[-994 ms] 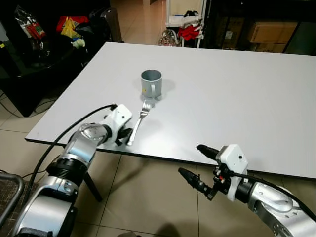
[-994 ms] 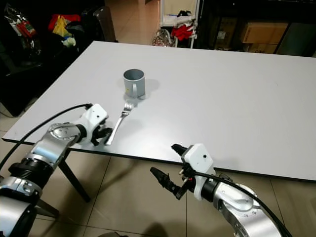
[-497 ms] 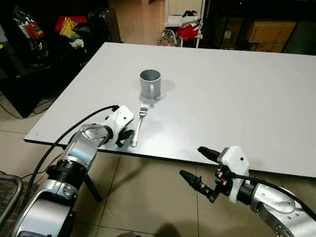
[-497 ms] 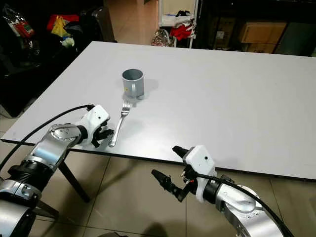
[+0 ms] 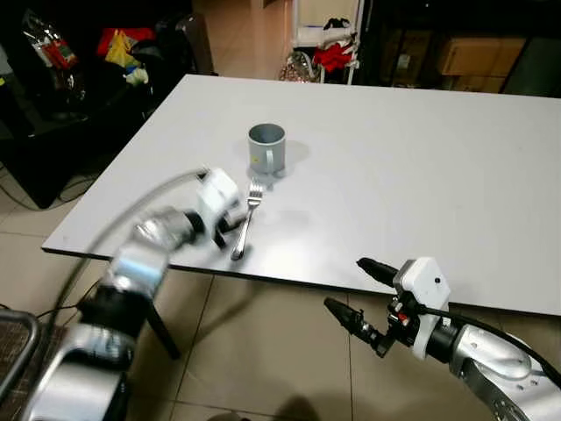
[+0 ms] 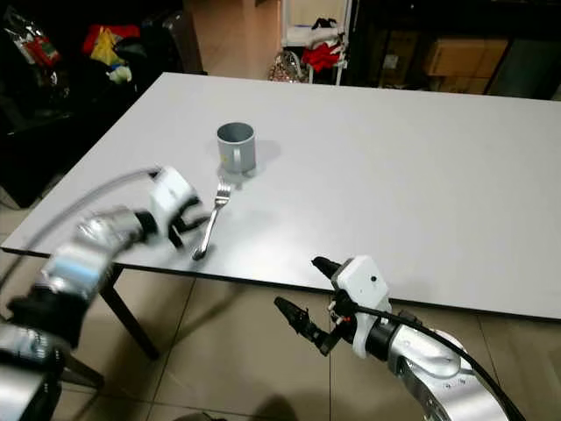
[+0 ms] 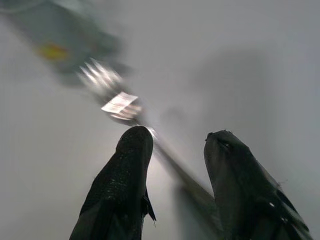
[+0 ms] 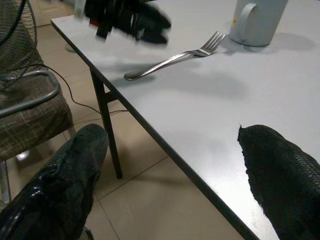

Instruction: Setting the table

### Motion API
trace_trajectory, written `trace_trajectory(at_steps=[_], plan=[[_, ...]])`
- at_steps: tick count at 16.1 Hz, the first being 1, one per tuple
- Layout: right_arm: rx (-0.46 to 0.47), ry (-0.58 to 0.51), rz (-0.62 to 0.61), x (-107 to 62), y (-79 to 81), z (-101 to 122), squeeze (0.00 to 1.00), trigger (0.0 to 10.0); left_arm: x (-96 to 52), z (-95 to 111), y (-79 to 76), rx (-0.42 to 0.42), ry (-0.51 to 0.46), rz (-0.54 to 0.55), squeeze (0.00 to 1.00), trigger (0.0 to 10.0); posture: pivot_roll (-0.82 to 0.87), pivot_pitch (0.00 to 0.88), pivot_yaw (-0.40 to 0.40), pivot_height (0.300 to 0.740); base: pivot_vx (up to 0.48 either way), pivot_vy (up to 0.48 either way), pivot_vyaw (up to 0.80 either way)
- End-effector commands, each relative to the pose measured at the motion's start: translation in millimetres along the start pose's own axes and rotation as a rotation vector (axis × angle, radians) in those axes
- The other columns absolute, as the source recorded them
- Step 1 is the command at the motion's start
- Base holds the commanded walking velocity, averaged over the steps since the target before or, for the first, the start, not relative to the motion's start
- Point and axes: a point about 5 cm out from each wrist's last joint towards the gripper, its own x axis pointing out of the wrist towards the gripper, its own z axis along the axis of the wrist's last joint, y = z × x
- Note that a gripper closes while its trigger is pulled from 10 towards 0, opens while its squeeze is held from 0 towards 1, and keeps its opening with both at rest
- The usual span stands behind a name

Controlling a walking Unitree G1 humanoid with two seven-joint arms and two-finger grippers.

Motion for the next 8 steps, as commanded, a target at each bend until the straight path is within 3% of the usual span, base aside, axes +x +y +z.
trace_trajectory(at_steps=[1,3,8], plan=[[-0.017,-0.029,-0.001,-3.5,-0.1,6,0.0,10.0,-0.4,-9,-5.2,0.04,0.059,-0.028,0.0,10.0,-0.12,0.0,0.05,0.74,0.0,0.0,0.0],[-0.02,-0.027,0.0,-4.9,0.1,6,0.0,10.0,-1.5,-18,-5.1,0.102,0.119,-0.014,0.0,10.0,-0.12,0.0,0.05,0.74,0.0,0.0,0.0],[-0.022,-0.023,0.002,-6.3,0.5,6,0.0,10.0,-5.6,-20,2.4,0.127,0.158,0.034,0.0,10.0,-0.12,0.0,0.047,0.74,0.0,0.0,0.0]])
